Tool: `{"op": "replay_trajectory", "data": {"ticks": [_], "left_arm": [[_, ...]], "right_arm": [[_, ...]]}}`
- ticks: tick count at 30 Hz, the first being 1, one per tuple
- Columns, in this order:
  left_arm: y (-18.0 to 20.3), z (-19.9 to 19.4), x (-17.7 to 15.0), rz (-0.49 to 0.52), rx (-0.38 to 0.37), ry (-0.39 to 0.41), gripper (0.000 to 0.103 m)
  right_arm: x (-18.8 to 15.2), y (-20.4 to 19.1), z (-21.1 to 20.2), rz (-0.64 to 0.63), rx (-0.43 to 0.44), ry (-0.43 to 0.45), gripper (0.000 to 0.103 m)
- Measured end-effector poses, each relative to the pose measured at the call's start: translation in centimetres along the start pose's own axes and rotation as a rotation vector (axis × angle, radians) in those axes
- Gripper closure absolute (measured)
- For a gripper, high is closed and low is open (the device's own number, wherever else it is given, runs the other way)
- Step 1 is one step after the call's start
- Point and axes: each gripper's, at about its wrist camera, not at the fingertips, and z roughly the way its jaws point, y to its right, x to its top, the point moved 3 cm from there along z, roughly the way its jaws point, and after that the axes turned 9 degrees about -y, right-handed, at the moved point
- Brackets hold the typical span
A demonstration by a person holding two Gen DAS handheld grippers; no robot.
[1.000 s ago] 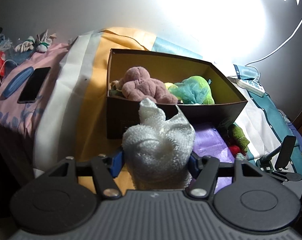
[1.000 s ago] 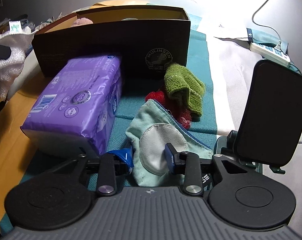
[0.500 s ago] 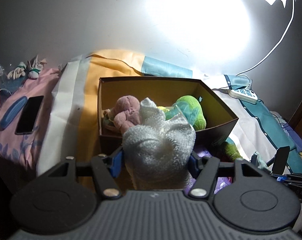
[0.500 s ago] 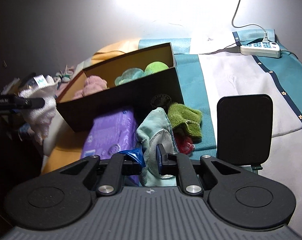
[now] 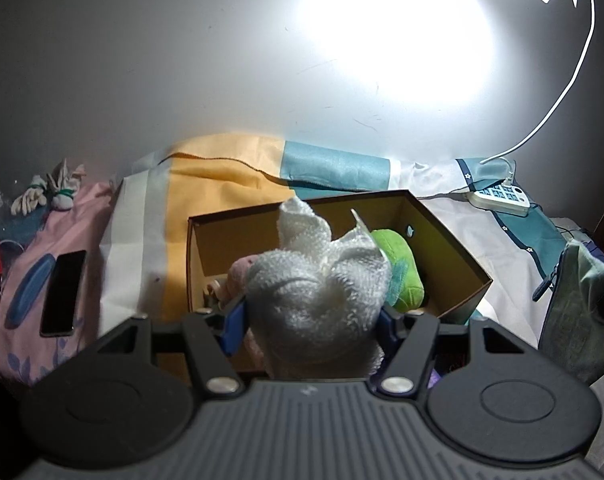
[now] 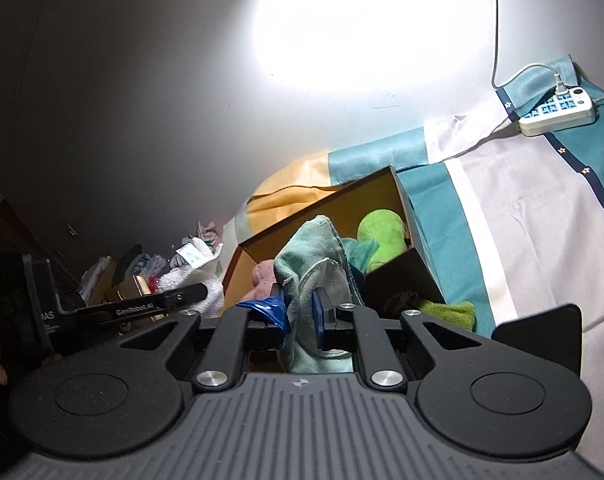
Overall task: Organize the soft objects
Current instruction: 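Lift the white mesh puff with the left gripper while the right lifts the pale green cloth, then lower the mesh puff into the box with the left gripper while the right lowers the cloth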
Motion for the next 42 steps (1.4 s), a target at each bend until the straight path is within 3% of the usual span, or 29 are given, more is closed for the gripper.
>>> {"op": "replay_trajectory", "data": {"ticks": [19, 29, 42], "left_arm": [[1.8, 5.1, 5.1, 0.054, 0.085, -0.039, 0.038], [1.9, 9.4, 5.5, 0.023, 0.107, -0.083, 0.038], [2.6, 14.9, 5.7, 0.011, 0.084, -0.128, 0.037]], "right_arm": [[7.2, -1.8, 2.5, -0.078, 0.056, 0.067, 0.103], [9.0, 0.0, 7.1, -0.077, 0.003, 0.056, 0.103], [7.9, 3.3, 13.2, -0.075, -0.101, -0.043, 0.103]]}}
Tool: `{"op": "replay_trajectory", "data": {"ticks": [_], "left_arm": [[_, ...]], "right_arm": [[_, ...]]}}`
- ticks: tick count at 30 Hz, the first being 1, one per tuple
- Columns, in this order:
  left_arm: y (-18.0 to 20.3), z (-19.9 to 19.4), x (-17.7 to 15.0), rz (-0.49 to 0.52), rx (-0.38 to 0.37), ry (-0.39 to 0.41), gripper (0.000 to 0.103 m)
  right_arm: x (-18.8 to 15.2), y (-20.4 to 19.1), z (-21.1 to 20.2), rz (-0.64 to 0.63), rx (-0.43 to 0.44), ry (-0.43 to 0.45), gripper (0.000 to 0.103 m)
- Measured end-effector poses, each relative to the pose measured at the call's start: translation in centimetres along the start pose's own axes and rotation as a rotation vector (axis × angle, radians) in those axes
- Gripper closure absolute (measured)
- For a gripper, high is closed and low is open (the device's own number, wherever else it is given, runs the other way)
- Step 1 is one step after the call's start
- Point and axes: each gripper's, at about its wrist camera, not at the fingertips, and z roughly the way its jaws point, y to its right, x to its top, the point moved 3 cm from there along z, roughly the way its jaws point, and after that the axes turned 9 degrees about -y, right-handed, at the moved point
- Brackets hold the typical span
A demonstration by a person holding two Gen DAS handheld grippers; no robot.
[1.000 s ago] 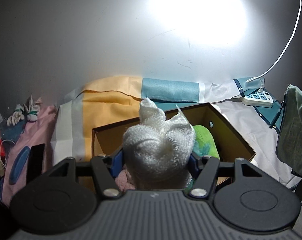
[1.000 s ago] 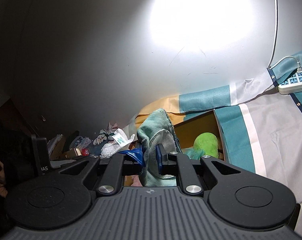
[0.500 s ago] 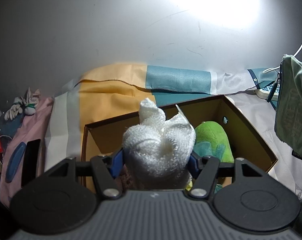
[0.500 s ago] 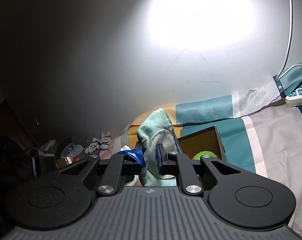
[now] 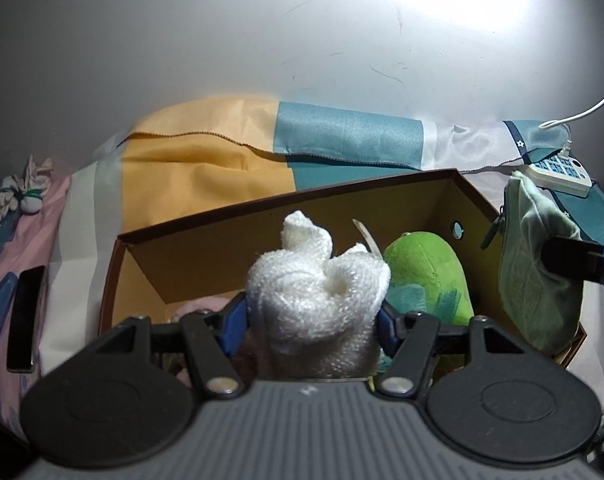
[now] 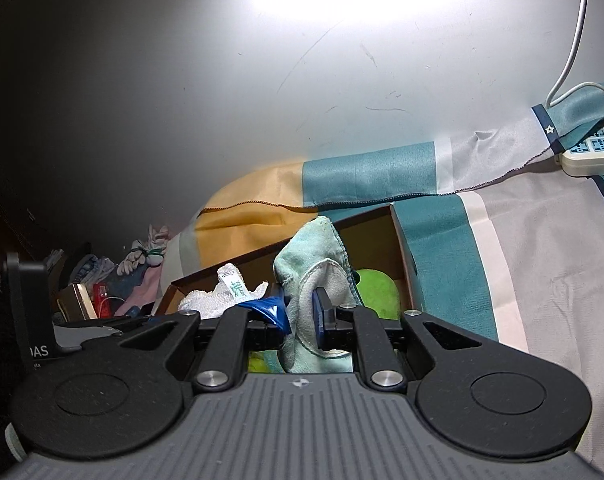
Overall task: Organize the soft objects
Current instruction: 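Lower the mesh puff into the box with the left gripper while the right lowers the cloth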
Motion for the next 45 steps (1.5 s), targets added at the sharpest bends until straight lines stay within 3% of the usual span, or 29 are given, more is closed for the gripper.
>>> {"op": "replay_trajectory", "data": {"ticks": [9, 23, 30, 45], "left_arm": [[1.0, 2.5, 0.2, 0.015, 0.009, -0.027, 0.036], [1.1, 4.0, 0.4, 0.017, 0.034, -0.061, 0.022], [0.6, 1.8, 0.4, -0.015, 0.015, -0.030, 0.007], [-0.2, -3.1, -0.4, -0.039, 0.056, 0.008, 0.007]], "right_arm": [[-1.0, 0.4, 2.3, -0.036, -0.072, -0.037, 0.103], [-1.8, 1.0, 3.4, -0.022, -0.123, -0.094, 0.097], [-2.1, 0.8, 2.6, -0.026, -0.139, -0.107, 0.096], [-2.6, -2.3, -0.7, -0.097, -0.110, -0.041, 0.095]]}}
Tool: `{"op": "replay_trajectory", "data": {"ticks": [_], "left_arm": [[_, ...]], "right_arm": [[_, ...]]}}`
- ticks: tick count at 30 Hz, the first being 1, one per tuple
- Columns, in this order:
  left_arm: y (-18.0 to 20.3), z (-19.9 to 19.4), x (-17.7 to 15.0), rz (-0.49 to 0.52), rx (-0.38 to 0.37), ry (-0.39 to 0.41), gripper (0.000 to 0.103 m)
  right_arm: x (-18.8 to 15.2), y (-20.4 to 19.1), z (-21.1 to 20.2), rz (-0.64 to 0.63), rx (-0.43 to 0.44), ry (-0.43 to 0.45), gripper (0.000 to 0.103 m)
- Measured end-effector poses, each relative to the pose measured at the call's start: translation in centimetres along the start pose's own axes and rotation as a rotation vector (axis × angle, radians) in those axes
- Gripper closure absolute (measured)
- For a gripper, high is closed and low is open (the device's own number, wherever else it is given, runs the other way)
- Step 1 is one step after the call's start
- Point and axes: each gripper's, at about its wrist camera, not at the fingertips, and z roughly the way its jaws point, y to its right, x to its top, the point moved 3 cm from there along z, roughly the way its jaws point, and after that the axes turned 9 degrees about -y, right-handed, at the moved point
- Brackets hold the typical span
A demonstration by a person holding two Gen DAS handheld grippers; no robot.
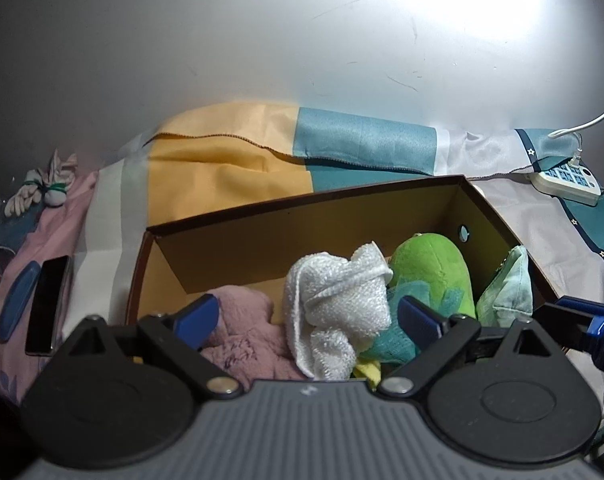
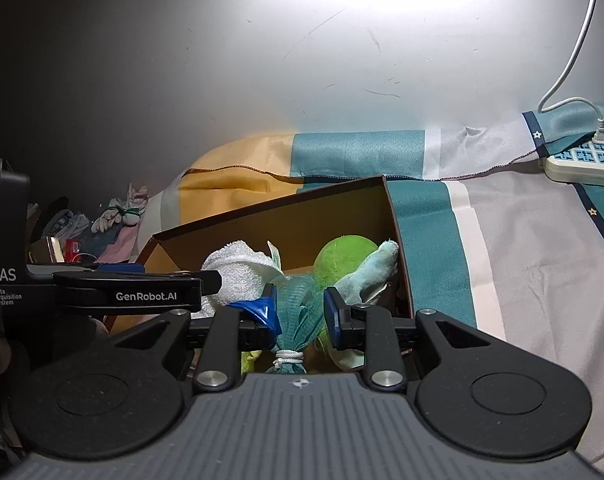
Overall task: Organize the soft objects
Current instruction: 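Lower the mesh puff into the box with the left gripper while the right lowers the cloth, then open both grippers and withdraw them from the box toward the knitted items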
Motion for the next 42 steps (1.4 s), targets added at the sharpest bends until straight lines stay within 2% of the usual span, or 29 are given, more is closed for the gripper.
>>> {"op": "replay_trajectory", "data": {"ticks": [7, 16, 30, 42], "left_arm": [[-0.6, -2.3, -1.0, -0.013, 0.024, 0.016, 0.007], [-1.0, -4.7, -2.7, -0.033, 0.062, 0.027, 0.003], [-0.9, -7.1, -5.1, -0.057, 0.117, 0.020, 0.003], [-0.2, -7.9, -7.2, -0.054, 0.132, 0.006, 0.003]], "right_arm": [[-0.9, -1.3, -1.8, -0.024, -0.011, 0.054, 0.095], [-2.2, -2.4, -3.5, -0.027, 0.006, 0.073, 0.095], [-4.2, -4.3, -5.7, -0.093, 0.019, 0.047, 0.095], [-5.9, -4.1, -6.8, -0.075, 0.017, 0.031, 0.095]]}}
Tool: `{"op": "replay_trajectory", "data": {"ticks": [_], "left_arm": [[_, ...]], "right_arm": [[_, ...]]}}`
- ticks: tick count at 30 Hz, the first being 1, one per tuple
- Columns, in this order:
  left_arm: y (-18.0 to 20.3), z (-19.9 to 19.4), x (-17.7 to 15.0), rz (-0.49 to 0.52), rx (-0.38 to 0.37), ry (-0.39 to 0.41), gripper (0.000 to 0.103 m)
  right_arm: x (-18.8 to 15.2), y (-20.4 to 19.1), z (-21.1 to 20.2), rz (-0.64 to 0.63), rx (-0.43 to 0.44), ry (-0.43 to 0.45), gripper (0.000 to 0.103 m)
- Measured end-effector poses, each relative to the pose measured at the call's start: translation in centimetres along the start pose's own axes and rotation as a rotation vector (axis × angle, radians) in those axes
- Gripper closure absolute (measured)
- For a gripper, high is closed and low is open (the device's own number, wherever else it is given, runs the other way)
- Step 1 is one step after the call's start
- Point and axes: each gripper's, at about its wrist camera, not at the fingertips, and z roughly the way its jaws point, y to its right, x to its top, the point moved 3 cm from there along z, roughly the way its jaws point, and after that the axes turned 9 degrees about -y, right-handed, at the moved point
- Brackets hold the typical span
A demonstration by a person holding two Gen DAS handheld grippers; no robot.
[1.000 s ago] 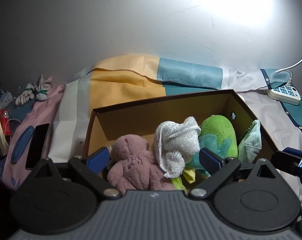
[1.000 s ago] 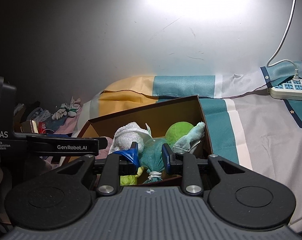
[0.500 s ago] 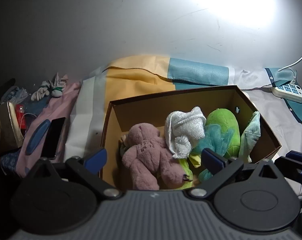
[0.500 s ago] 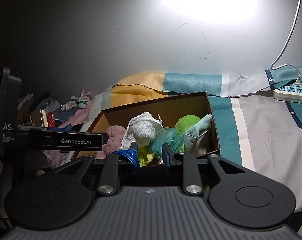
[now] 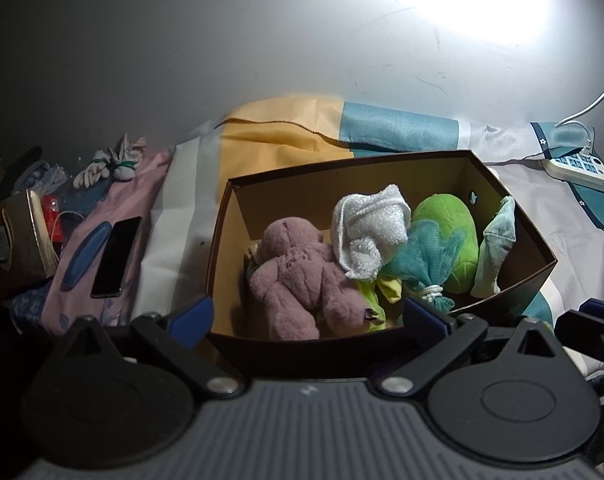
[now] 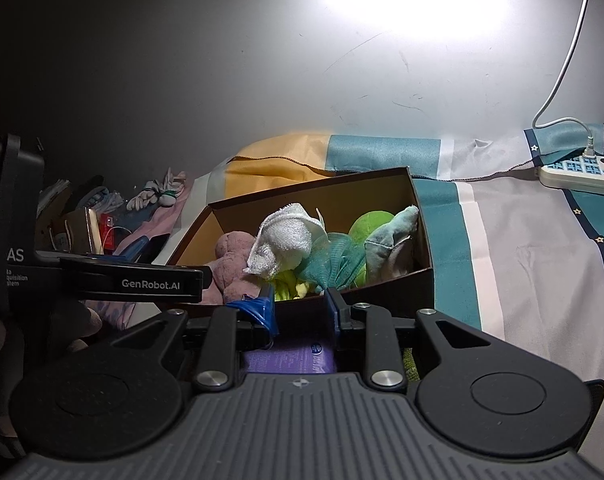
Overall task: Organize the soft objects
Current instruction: 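Open both grippers and withdraw them from the box toward the knitted items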
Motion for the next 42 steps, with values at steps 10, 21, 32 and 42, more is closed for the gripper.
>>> {"op": "replay_trajectory", "data": {"ticks": [10, 21, 32, 42], "left_arm": [[0.7, -0.1, -1.4, 0.001, -0.018, -0.033, 0.003], [2.0, 0.8, -2.4, 0.006, -0.009, -0.072, 0.003], [3.3, 1.5, -2.9, 0.021, -0.011, -0.101, 0.003], [5.1, 1.9, -3.5, 0.048, -0.044, -0.111, 0.003]], "right_arm": [[-1.2, 0.8, -0.6, 0.022, 0.002, -0.012, 0.094], [-2.6, 1.8, -0.6, 0.021, -0.004, -0.044, 0.092], [-3.5, 3.7, -0.4, 0.069, 0.038, -0.070, 0.090], [-4.7, 5.3, -0.7, 0.062, 0.071, -0.081, 0.089]]}}
